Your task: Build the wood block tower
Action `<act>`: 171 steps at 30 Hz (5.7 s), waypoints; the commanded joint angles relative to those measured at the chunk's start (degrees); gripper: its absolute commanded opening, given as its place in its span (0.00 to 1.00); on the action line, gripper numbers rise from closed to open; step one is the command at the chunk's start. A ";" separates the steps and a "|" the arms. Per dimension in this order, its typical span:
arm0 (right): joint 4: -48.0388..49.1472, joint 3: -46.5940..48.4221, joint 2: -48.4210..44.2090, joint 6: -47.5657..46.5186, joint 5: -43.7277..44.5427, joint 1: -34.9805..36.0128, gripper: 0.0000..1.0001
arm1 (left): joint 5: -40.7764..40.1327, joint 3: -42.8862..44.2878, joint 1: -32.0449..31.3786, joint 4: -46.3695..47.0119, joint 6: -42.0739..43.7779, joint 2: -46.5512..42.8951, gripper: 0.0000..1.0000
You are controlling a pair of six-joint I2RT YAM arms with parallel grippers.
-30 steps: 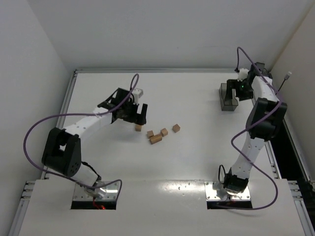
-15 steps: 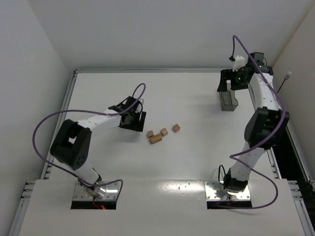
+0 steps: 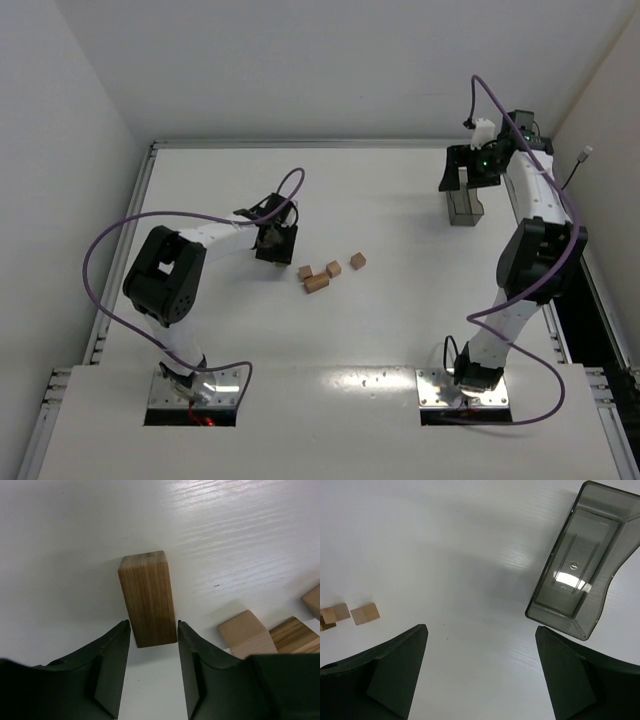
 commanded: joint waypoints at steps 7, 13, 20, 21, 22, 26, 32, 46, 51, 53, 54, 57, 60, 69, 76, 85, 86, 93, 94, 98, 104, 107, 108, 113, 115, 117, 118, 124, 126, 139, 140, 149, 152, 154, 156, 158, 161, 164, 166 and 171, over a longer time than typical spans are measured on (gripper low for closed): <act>-0.60 1.09 -0.92 -6.58 -12.03 3.23 0.86 | 16.09 1.68 -0.18 2.90 7.41 -1.19 0.00; -15.76 10.11 6.88 -26.94 -32.15 8.59 0.86 | 51.62 8.15 3.85 -8.38 31.59 -5.43 0.00; -31.27 16.82 13.94 -42.18 -44.31 14.92 0.86 | 67.92 17.50 6.85 -33.89 57.68 -4.64 0.00; -31.27 15.43 13.93 -42.19 -44.83 16.41 0.86 | 69.41 18.29 6.85 -36.35 60.06 -4.64 0.00; -31.27 14.72 13.06 -42.97 -45.44 16.95 0.86 | 70.21 18.99 7.37 -41.07 62.52 -3.24 0.00; -31.27 10.33 10.07 -42.98 -49.84 20.11 0.86 | 71.45 22.60 7.38 -45.52 68.95 -2.00 0.00; -31.27 8.39 4.71 -41.31 -53.18 26.00 0.82 | 73.03 24.01 7.91 -49.03 73.26 -0.42 0.00; -30.67 1.26 1.80 -40.26 -55.56 36.64 0.72 | 74.08 26.47 9.05 -49.56 74.32 -0.94 0.00; -30.66 3.02 2.94 -39.72 -55.56 36.64 0.72 | 75.22 27.52 9.05 -49.56 74.32 -0.94 0.00; -29.61 3.02 3.47 -38.24 -55.56 36.64 0.72 | 75.22 28.05 9.05 -49.56 73.79 -0.94 0.00; -28.82 3.02 3.47 -38.23 -55.56 36.64 0.72 | 75.22 28.05 9.05 -49.56 73.79 -1.47 0.00; -28.11 3.55 4.69 -36.21 -54.50 36.64 0.74 | 75.84 28.05 9.05 -49.56 73.79 -1.47 0.00; -26.62 3.55 5.23 -34.19 -54.50 36.64 0.74 | 76.37 29.19 9.05 -49.56 73.27 -1.47 0.00; -22.49 3.55 6.28 -28.31 -53.97 37.78 0.64 | 76.37 30.86 9.05 -48.51 71.51 -1.47 0.00; -16.17 3.55 6.28 -22.24 -53.97 37.78 0.48 | 76.37 30.34 9.05 -47.98 71.51 -1.47 0.00; -11.24 1.88 4.62 -18.37 -52.48 37.78 0.00 | 76.37 28.41 9.05 -46.05 69.15 -1.47 0.35; -10.10 1.88 4.61 -17.58 -50.30 37.26 0.00 | 75.76 27.62 9.05 -42.22 66.87 -2.34 0.42; -9.38 2.22 2.42 -14.93 -31.08 33.39 0.00 | 72.51 17.34 15.54 -26.37 44.22 -10.60 0.78; -9.39 2.23 2.42 -14.94 -28.25 33.39 0.00 | 72.50 16.37 16.60 -24.79 41.22 -10.61 0.78; -10.53 3.29 2.42 -14.94 -16.99 33.91 0.00 | 67.84 3.21 23.88 -3.46 6.97 -15.52 0.99; -8.09 1.45 3.56 -14.42 -11.00 36.28 0.00 | 80.34 -13.10 35.94 32.25 -16.71 -18.26 1.00; -2.81 -0.76 4.25 -13.09 -6.52 38.47 0.00 | 72.10 -4.59 36.47 8.39 2.28 -18.78 1.00; -2.19 -0.76 4.96 -13.09 -4.08 39.01 0.00 | 70.41 -4.56 36.47 8.36 1.82 -18.79 1.00; 0.19 0.38 9.00 -11.25 3.40 41.30 0.00 | 56.44 -1.85 35.95 2.05 1.35 -19.31 1.00; 0.19 0.38 9.53 -11.25 4.82 42.96 0.00 | 47.57 1.93 35.06 -4.61 5.05 -19.31 1.00; 1.85 -1.71 10.06 -11.25 6.75 43.49 0.00 | 45.43 5.28 35.06 -6.05 7.35 -19.31 1.00; 3.51 -2.77 10.06 -11.25 7.54 44.19 0.00 | 44.39 5.29 35.06 -6.05 7.35 -19.31 1.00; 1.52 -5.76 10.69 -13.70 5.37 45.52 0.00 | 45.26 4.59 35.06 -4.38 6.82 -18.61 1.00; -2.08 -7.43 9.19 -16.51 1.24 46.04 0.00 | 44.46 4.06 35.06 -4.38 6.82 -18.61 1.00; 0.37 -3.60 6.97 -13.20 5.33 47.89 0.00 | 43.76 5.81 34.54 -4.21 9.18 -16.77 1.00; 0.37 -1.92 7.94 -13.18 6.05 47.89 0.00 | 42.63 5.82 34.54 -4.82 9.19 -16.77 1.00; -6.30 8.02 14.18 -15.38 13.43 47.89 0.00 | 39.98 4.23 34.54 -4.04 10.51 -18.52 1.00; -9.03 8.82 15.68 -17.14 14.05 47.89 0.00 | 39.98 4.23 34.54 -4.03 9.98 -18.52 1.00; -9.74 8.82 15.69 -17.75 14.05 47.89 0.00 | 39.98 4.76 34.54 -4.03 9.98 -17.91 1.00; -9.74 8.12 15.69 -18.28 14.05 47.89 0.00 | 39.98 4.76 34.54 -4.03 9.98 -17.91 1.00; -9.74 7.51 15.69 -18.80 14.05 47.89 0.00 | 39.98 4.76 34.54 -4.03 9.98 -17.91 1.00; -9.22 6.89 15.69 -19.33 12.74 47.89 0.00 | 40.51 5.29 34.54 -4.03 9.98 -17.38 1.00; -8.69 5.75 15.69 -20.56 12.21 47.89 0.00 | 40.51 5.29 34.54 -4.03 9.98 -17.38 1.00; -8.08 5.22 15.69 -21.17 12.21 47.89 0.00 | 40.51 5.29 34.54 -4.03 9.98 -17.38 1.00; -6.31 2.59 14.55 -23.20 11.68 47.89 0.00 | 40.51 5.29 34.54 -4.03 9.98 -16.85 1.00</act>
